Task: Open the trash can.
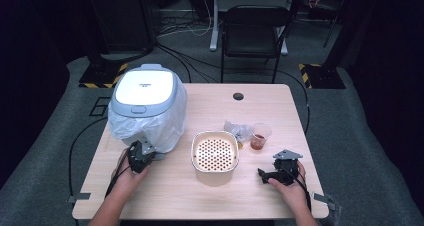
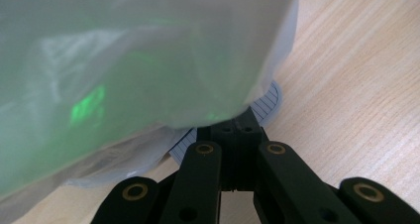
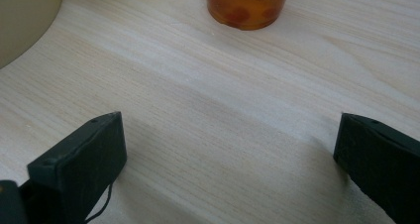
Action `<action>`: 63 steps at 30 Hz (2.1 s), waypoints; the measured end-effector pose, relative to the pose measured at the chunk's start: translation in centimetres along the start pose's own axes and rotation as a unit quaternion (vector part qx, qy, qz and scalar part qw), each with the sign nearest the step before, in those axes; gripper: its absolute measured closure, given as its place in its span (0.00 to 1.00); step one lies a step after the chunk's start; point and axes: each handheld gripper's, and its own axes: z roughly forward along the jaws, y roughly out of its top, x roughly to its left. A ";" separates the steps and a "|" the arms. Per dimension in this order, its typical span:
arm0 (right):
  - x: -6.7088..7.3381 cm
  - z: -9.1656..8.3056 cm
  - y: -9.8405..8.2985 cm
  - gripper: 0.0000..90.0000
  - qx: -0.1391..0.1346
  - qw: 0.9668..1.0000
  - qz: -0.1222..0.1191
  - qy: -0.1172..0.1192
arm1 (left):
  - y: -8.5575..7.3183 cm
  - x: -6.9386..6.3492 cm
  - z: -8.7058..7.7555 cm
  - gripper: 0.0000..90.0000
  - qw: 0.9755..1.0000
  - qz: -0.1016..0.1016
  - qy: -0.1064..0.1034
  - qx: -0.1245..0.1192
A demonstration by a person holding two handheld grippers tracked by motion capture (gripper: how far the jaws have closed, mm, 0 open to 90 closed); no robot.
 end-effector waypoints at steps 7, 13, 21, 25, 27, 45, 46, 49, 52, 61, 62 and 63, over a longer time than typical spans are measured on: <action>0.0 0.0 0.0 0.00 0.000 1.000 0.001 0.000 | -0.4 -0.4 0.2 1.00 1.000 -0.017 0.008 -0.012; 0.0 0.0 0.0 0.00 0.000 1.000 0.000 0.000 | -0.5 -0.1 0.5 1.00 1.000 0.028 -0.004 -0.002; 0.2 -0.1 0.2 0.08 -0.001 1.000 -0.003 0.006 | -0.8 -0.1 0.9 1.00 1.000 0.019 -0.013 0.005; 0.4 -0.7 0.8 0.15 -0.004 1.000 -0.006 0.007 | -0.9 0.0 0.9 1.00 1.000 0.009 -0.016 0.005; 0.4 -1.1 1.3 0.17 -0.018 1.000 -0.007 0.009 | -1.0 -0.2 0.8 1.00 1.000 -0.015 -0.006 -0.002; -0.9 -0.9 8.1 0.16 -0.055 0.998 0.013 0.003 | -1.0 -0.4 0.9 1.00 1.000 -0.026 -0.001 -0.009; -0.9 -0.9 8.1 0.16 -0.055 0.998 0.013 0.003 | -1.0 -0.4 0.9 1.00 1.000 -0.026 -0.001 -0.009; -0.8 -0.5 9.1 0.16 -0.055 0.998 0.011 0.004 | -1.0 -0.3 0.9 1.00 1.000 -0.027 -0.004 -0.006; -0.7 -0.1 9.4 0.15 -0.053 0.998 0.012 0.006 | -1.0 -0.3 0.8 1.00 1.000 -0.027 -0.007 -0.002; -0.4 1.2 10.5 0.15 -0.049 0.999 0.006 -0.018 | -1.0 -0.2 0.9 1.00 1.000 -0.029 -0.007 -0.001; -0.5 1.2 10.7 0.15 -0.052 0.998 0.000 -0.023 | -1.0 -0.2 0.9 1.00 1.000 -0.029 -0.005 -0.002; -0.4 1.2 10.8 0.15 -0.053 0.998 0.003 -0.022 | -1.0 -0.2 0.8 1.00 1.000 -0.028 -0.005 -0.001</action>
